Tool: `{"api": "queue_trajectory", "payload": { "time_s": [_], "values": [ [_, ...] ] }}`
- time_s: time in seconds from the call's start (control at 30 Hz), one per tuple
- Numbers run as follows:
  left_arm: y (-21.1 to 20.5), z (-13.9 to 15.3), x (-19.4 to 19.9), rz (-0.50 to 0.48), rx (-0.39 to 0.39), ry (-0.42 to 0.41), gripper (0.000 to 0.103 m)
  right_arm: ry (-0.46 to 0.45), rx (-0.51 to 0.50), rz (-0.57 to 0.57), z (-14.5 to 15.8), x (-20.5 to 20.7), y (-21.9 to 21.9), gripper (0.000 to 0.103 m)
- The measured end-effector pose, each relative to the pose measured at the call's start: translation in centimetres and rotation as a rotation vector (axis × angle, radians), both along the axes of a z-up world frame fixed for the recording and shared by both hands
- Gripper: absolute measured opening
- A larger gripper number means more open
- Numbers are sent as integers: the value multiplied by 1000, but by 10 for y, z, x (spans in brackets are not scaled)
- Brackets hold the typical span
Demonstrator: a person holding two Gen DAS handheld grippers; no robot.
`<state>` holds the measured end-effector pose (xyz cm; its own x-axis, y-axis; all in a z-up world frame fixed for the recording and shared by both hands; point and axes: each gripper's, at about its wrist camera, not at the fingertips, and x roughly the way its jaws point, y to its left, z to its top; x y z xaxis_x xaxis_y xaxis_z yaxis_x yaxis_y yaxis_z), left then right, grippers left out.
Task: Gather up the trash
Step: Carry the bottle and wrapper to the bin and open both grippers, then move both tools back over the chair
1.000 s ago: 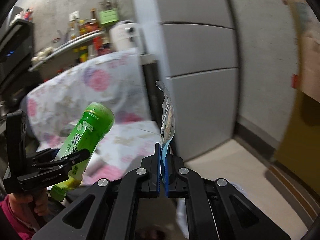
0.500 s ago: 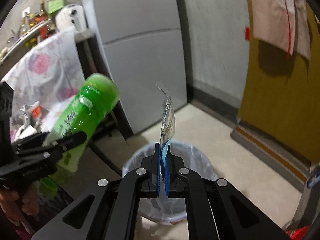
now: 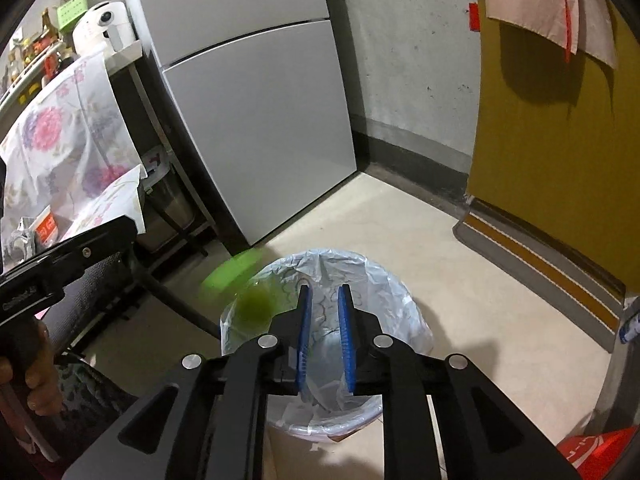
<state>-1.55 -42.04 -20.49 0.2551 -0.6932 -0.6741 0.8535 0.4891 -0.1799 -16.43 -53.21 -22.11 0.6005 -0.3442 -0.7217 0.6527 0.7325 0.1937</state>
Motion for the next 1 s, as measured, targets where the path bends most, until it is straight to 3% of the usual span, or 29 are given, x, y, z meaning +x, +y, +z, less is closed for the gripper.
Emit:
{"api": "queue_trajectory", "payload": {
  "time_s": [0.17, 0.37, 0.57, 0.7, 1.0],
  "values": [
    [22, 14, 12, 57, -10, -27, 70, -35, -20, 5, 18, 0, 2, 17],
    [71, 38, 29, 172, -5, -74, 70, -99, -122, 50, 71, 13, 30, 18],
    [134, 54, 36, 282, 19, -107, 71, -218, -81, 213, 113, 43, 74, 19],
    [181, 60, 40, 362, 34, -109, 80, -252, -83, 348, 130, 72, 111, 57],
    [301, 65, 65, 631, 70, -103, 87, -227, -111, 600, 141, 141, 199, 61]
  ]
}}
